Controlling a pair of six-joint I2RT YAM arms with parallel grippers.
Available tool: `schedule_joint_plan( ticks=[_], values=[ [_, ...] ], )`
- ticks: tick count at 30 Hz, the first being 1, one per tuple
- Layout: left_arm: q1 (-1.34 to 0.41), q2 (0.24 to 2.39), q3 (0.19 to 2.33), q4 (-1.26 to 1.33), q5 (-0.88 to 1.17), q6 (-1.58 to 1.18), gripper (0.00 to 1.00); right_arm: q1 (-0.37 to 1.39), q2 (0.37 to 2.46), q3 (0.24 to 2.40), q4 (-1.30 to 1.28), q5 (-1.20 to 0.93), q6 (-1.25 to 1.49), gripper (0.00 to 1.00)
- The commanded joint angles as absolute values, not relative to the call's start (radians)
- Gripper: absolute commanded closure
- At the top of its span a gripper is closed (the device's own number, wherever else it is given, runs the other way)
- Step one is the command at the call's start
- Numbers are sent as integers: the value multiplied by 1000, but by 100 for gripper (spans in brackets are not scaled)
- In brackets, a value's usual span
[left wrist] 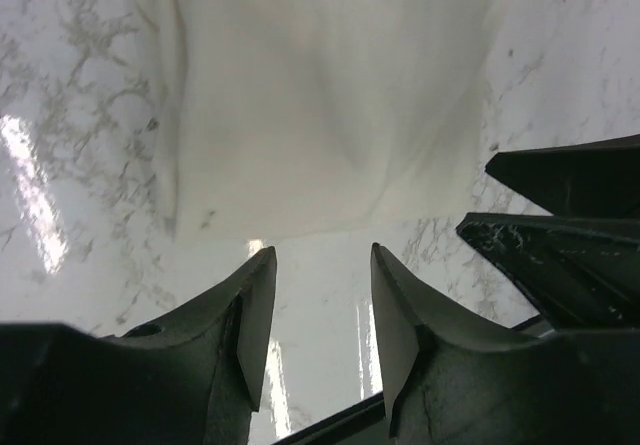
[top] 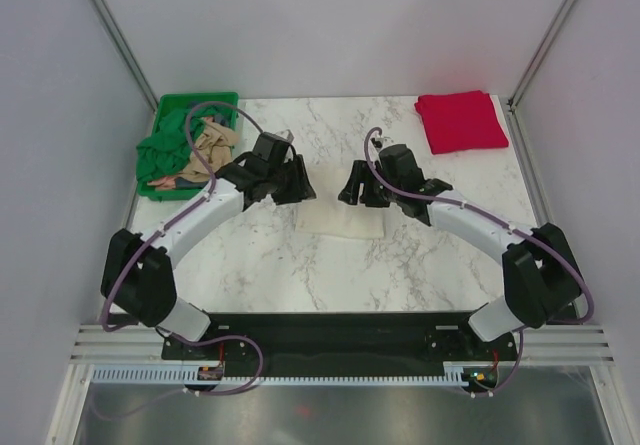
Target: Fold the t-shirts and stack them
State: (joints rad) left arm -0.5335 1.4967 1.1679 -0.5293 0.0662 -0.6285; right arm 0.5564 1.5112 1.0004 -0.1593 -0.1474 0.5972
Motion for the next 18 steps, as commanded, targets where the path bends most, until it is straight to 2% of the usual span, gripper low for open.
schedule_joint_plan(
  ticks=[1, 9, 13, 18],
  values=[
    [-531, 1603, 1203, -407, 181, -618, 50, 520, 1569, 1017, -137, -177, 561, 30],
    [-506, 1952, 1250, -338, 167, -595, 56, 377, 1745, 847, -9, -195, 591, 34],
    [-495, 1999, 1220, -321, 140, -584, 57, 367, 1760, 753, 29, -181, 617, 36],
    [-495, 1941, 1245, -357, 121, -560, 56, 368, 1703, 762, 2, -172, 606, 37]
  ],
)
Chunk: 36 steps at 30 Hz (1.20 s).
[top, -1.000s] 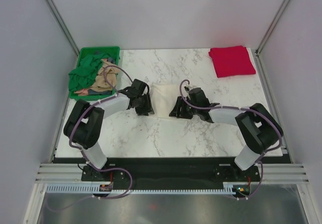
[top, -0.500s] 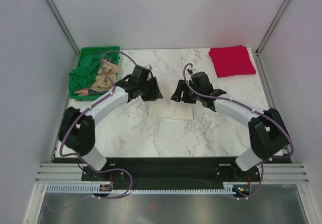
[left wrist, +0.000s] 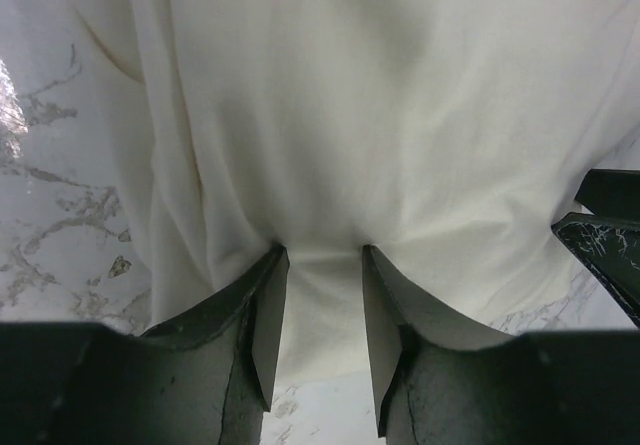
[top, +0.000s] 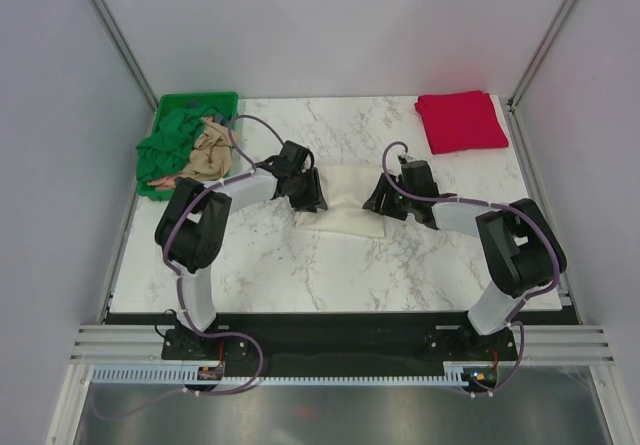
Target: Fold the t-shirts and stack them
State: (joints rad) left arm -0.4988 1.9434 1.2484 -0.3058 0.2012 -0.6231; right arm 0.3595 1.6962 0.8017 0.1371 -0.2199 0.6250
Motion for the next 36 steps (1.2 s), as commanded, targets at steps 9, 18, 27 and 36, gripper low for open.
schedule_joint_plan(
  ticks=[9, 18, 27, 36],
  values=[
    [-500, 1640, 1486, -656, 32, -515, 37, 367, 1476, 943, -182, -97, 580, 17],
    [-500, 1280, 1315, -801, -44, -466, 36, 311, 1586, 966, -149, -84, 555, 4],
    [-499, 925, 1051, -888, -280, -472, 37, 246, 1845, 1020, 81, -238, 555, 2],
    [-500, 787, 950, -888, -360, -482, 37, 189, 2016, 996, 245, -307, 624, 4]
  ],
)
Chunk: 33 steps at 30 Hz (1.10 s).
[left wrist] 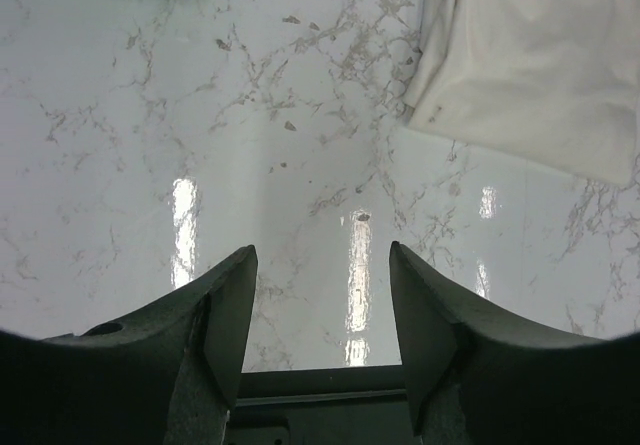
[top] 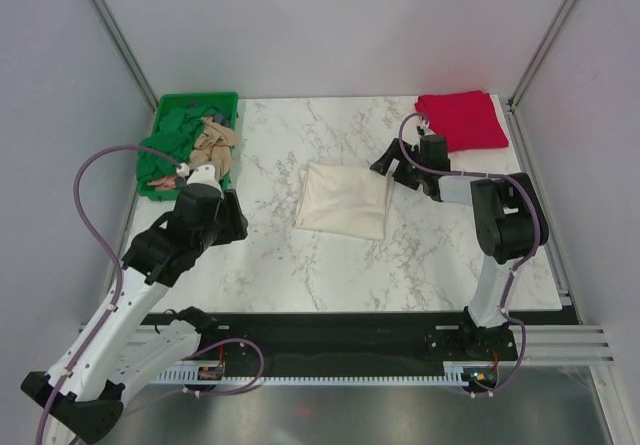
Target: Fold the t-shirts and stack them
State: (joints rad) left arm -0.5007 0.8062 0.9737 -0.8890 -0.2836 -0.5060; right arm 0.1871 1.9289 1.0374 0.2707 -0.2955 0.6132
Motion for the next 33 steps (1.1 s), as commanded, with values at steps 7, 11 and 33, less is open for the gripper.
schedule_joint_plan(
  ticks=[7, 11, 33],
  values=[
    [-499, 753, 934, -880, -362, -489, 36, 190, 1997, 897, 350, -359, 652, 15],
    [-500, 752, 931, -876, -357, -491, 36, 189, 1953, 841, 359, -345, 640, 15],
    [-499, 719, 923, -870, -357, -492, 36, 186, 1852, 1310, -133, -155, 235, 100]
  ],
)
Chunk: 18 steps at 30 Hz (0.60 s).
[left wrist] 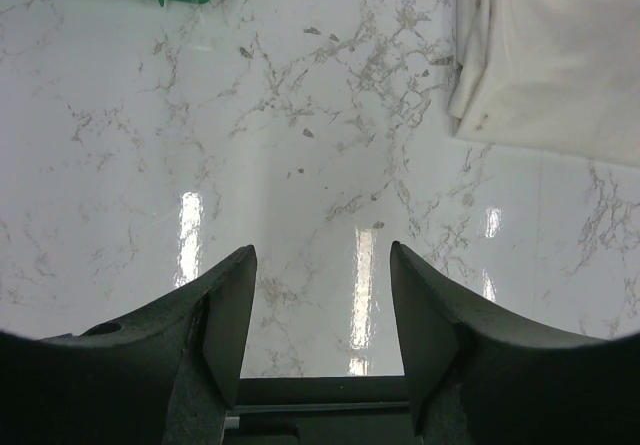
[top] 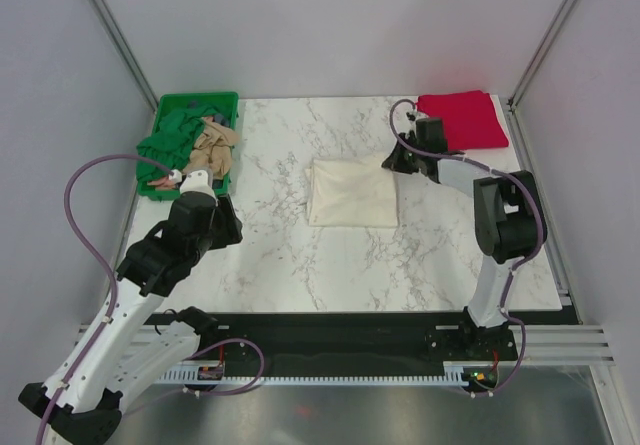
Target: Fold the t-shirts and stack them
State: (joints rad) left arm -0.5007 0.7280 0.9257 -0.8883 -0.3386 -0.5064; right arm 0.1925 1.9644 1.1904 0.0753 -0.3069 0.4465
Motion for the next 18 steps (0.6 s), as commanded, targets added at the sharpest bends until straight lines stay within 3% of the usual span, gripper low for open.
schedule_joint_plan(
  ticks=[1, 11, 18],
  values=[
    [-499, 716, 923, -871, -357, -492, 36, 187, 1818, 1322, -176, -115, 210, 100],
    [-500, 704, 908, -870, -339, -506, 37, 153, 1758, 1446, -207, 222, -21, 100],
    [-500, 745, 908, -865, -331, -499, 39, 137, 1752, 1468, -10, 337, -155, 100]
  ],
)
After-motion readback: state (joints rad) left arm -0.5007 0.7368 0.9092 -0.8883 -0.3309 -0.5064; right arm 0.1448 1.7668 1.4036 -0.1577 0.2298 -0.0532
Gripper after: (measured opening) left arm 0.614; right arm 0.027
